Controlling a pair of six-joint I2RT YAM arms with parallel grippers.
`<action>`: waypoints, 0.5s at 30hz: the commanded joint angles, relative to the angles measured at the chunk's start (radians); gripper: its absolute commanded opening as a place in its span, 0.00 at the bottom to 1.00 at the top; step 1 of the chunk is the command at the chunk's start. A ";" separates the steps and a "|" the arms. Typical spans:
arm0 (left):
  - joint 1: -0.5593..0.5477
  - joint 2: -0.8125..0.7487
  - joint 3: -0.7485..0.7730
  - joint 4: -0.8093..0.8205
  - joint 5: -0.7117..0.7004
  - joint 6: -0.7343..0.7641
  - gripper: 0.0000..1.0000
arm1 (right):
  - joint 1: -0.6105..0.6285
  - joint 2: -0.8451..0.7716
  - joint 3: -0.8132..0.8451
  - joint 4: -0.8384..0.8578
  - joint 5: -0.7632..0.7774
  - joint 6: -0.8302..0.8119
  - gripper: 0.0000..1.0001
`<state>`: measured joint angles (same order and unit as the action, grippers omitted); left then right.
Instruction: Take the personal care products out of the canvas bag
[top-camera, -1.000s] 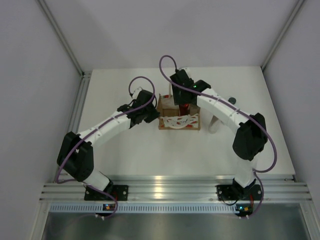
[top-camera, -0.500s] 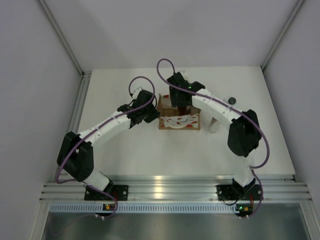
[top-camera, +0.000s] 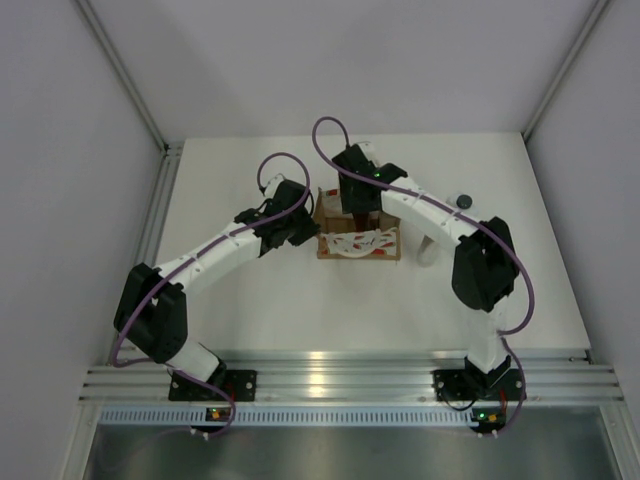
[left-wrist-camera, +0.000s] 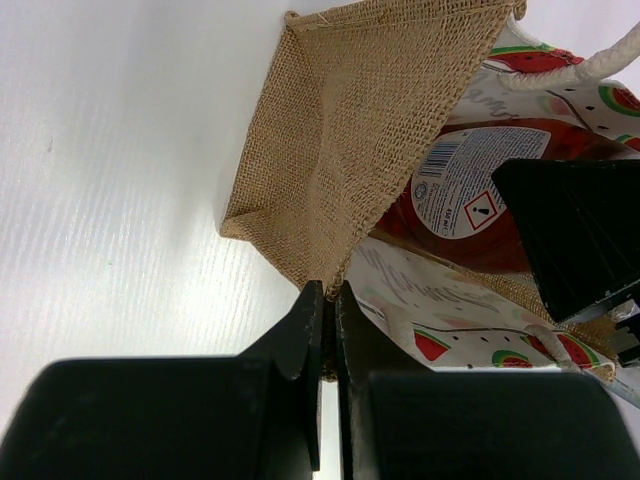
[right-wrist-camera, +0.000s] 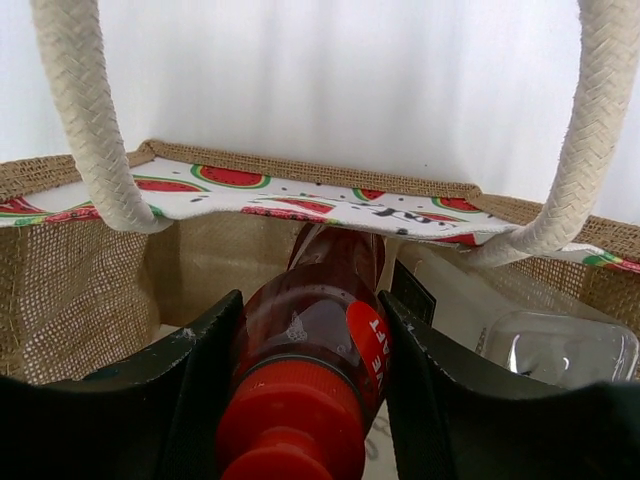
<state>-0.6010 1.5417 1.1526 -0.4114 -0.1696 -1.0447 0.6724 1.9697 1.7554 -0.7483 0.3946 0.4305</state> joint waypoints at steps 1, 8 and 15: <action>0.009 -0.031 -0.016 -0.030 -0.056 0.020 0.00 | -0.014 -0.009 -0.016 0.062 -0.016 -0.006 0.14; 0.007 -0.029 -0.019 -0.030 -0.057 0.018 0.00 | -0.014 -0.100 -0.128 0.200 -0.043 -0.058 0.00; 0.009 -0.028 -0.010 -0.032 -0.056 0.022 0.00 | -0.013 -0.195 -0.201 0.299 -0.092 -0.108 0.00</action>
<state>-0.6010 1.5417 1.1515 -0.4110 -0.1730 -1.0447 0.6716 1.8511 1.5547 -0.5499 0.3202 0.3607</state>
